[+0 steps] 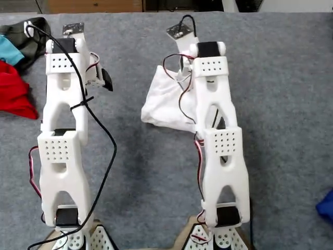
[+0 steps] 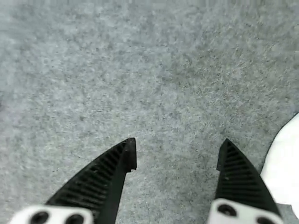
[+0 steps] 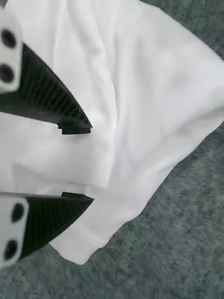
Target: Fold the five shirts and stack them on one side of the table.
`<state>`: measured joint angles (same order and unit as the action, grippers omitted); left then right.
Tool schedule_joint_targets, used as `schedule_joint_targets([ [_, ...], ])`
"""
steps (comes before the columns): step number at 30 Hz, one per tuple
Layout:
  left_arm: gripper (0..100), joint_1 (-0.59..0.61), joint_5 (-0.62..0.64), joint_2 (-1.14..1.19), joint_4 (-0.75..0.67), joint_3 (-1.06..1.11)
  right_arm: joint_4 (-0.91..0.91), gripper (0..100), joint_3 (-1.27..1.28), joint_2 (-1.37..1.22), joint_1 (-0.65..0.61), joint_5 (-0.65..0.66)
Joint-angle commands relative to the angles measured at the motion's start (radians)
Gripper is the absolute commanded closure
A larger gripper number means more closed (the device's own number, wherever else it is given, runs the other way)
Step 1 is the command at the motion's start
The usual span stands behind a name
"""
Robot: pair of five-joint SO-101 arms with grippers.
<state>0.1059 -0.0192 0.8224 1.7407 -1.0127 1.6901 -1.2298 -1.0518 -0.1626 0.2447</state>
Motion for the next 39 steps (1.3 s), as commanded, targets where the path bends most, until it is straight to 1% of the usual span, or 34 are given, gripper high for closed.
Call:
schedule_joint_targets([
  [1,71,0.0,-0.009,-0.001,-0.011,-0.052,-0.009,77.6,-0.065,-0.005,0.027,0.005],
  [3,71,-0.003,-0.009,0.012,-0.011,-0.052,-0.009,79.0,-0.074,-0.01,0.028,0.005],
  [7,71,-0.009,-0.009,0.018,-0.011,-0.052,-0.017,89.6,-0.073,-0.013,0.03,0.002],
  [9,71,-0.009,-0.009,0.018,-0.011,-0.052,-0.023,92.1,-0.068,-0.015,0.03,0.002],
  [19,71,-0.009,-0.009,0.016,-0.011,-0.052,-0.023,92.0,-0.073,-0.015,0.03,-0.002],
  [23,71,-0.012,-0.009,0.016,-0.011,-0.052,-0.034,98.8,-0.074,-0.01,0.03,0.005],
  [27,71,-0.015,-0.008,0.018,-0.011,-0.052,-0.037,99.2,-0.077,-0.007,0.035,0.005],
  [29,71,-0.017,-0.005,0.019,-0.009,-0.044,-0.026,99.2,-0.111,-0.007,0.039,0.0],
  [33,71,-0.017,-0.003,0.048,-0.011,-0.012,0.064,99.2,-0.234,-0.01,0.042,-0.002],
  [35,71,-0.018,-0.003,0.077,-0.012,-0.035,0.094,99.2,-0.274,-0.012,0.041,-0.002],
  [39,71,-0.035,-0.008,0.157,-0.032,-0.052,0.097,99.2,-0.249,-0.007,0.042,-0.003],
])
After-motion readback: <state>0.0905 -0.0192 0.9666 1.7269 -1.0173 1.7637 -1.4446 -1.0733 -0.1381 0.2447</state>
